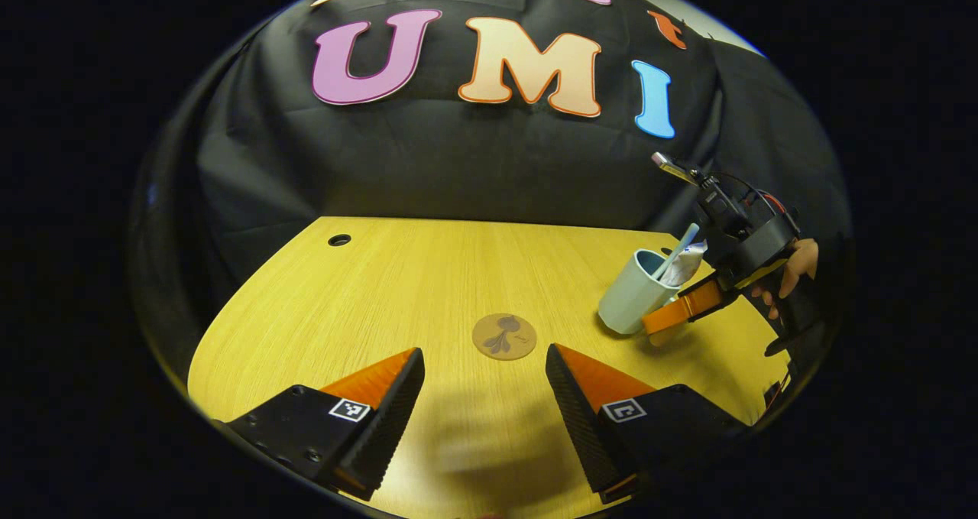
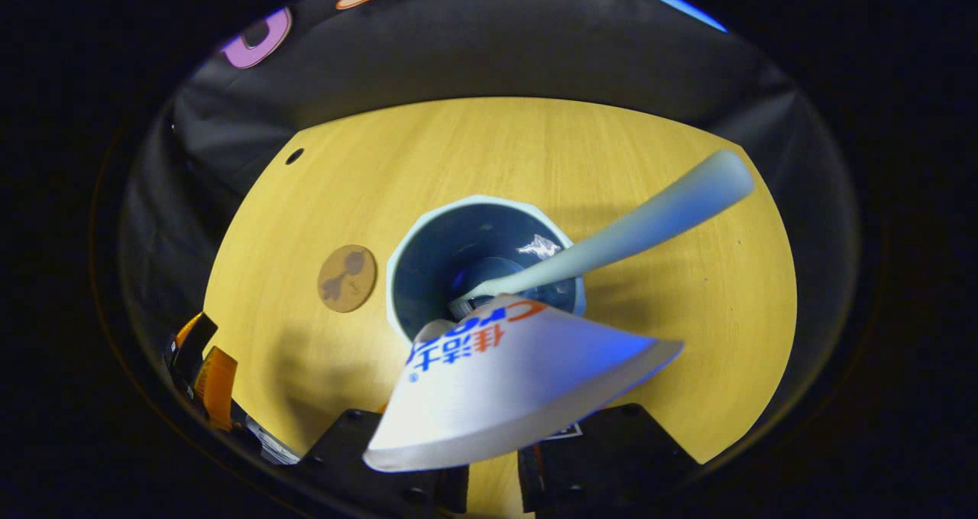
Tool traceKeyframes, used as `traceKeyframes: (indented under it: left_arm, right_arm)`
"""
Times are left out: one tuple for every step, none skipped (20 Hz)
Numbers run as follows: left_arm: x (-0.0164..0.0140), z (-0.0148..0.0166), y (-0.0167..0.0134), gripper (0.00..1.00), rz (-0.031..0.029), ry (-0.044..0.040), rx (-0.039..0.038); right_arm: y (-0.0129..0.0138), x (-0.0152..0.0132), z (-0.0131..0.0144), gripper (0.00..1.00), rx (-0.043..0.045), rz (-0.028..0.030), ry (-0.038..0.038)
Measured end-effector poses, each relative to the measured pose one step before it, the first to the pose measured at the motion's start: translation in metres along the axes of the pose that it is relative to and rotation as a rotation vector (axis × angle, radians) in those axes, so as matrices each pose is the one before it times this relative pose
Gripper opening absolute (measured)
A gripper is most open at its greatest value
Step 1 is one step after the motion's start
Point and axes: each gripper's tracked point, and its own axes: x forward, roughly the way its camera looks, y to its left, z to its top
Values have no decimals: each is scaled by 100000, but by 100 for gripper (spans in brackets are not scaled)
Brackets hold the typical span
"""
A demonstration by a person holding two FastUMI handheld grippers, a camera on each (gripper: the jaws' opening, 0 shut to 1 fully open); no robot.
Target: Put the toothbrush and toothpaste on the desktop into the cup, then pick up the cup and place it on the coaster on the desktop.
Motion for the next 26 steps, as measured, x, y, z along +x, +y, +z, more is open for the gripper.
traceKeyframes:
  left_arm:
    - [-75,4,528,94,551,-100,-402]
    - [-84,-7,577,94,709,-117,-410]
    - [-95,-130,548,94,485,-45,-535]
    - [-14,-139,616,94,757,23,-587]
    - [-17,-16,601,94,686,-12,-562]
    - [-87,-20,647,94,721,94,-543]
    - [-446,-45,63,94,662,15,-420]
    - [-233,-12,721,94,729,-141,-336]
    - [227,41,1434,94,897,-236,-284]
    - [24,-19,701,94,853,-103,-240]
    - [38,-21,610,94,713,-19,-450]
    - [-3,10,500,94,602,1,-616]
    - [118,-61,450,94,534,37,-605]
    - [-25,-47,359,94,441,97,-628]
    - [77,-64,207,94,84,202,-685]
    - [111,-75,175,94,6,147,-1080]
    - [72,-42,124,94,106,-16,-452]
    - [162,-97,-8,94,81,2,-336]
    - [39,37,-52,94,-103,-150,-251]
    - [8,205,24,94,-55,-240,-33]
    - [42,108,-79,94,-92,-204,204]
    - [-117,-159,-283,94,-265,-15,166]
    - [-20,-32,-215,94,-220,50,159]
    - [67,23,-118,94,-203,60,118]
    - [159,116,-227,94,-109,92,65]
    - [6,158,-445,94,-349,-49,120]
  right_arm:
    - [1384,-38,264,37,-1972,1398,-490]
    - [1296,-48,403,36,-1727,1297,-230]
    - [1104,116,219,36,-1933,1088,-143]
    - [756,317,282,36,-1969,1006,-172]
    - [490,331,174,36,-1754,718,-69]
    - [716,212,160,36,-1694,577,338]
    - [817,515,-65,36,-1555,600,563]
    - [634,437,-15,36,-1349,516,834]
    - [542,592,-295,36,-1998,163,974]
    - [5,304,-385,36,-1660,-308,1047]
    - [26,271,-209,36,-1573,-411,1210]
    - [229,167,-321,35,-1385,-612,1090]
    - [349,56,171,35,-941,-337,755]
    - [354,68,196,35,-466,-85,646]
    - [168,104,-53,35,-582,0,626]
    - [56,104,81,35,-1021,-287,1001]
    - [27,221,13,35,-1053,-659,865]
    - [354,215,-23,35,-1120,-907,426]
    - [198,95,147,35,-573,-710,198]
    - [263,-211,-110,35,15,-169,-157]
    - [52,-57,97,35,353,330,-685]
    - [-228,-528,478,34,296,657,-2281]
    - [-26,-68,766,34,844,560,-2211]
    - [152,-452,265,35,783,882,-2203]
    - [-399,-646,567,59,-838,-659,-3201]
    - [-196,-600,239,71,-1539,-379,-2880]
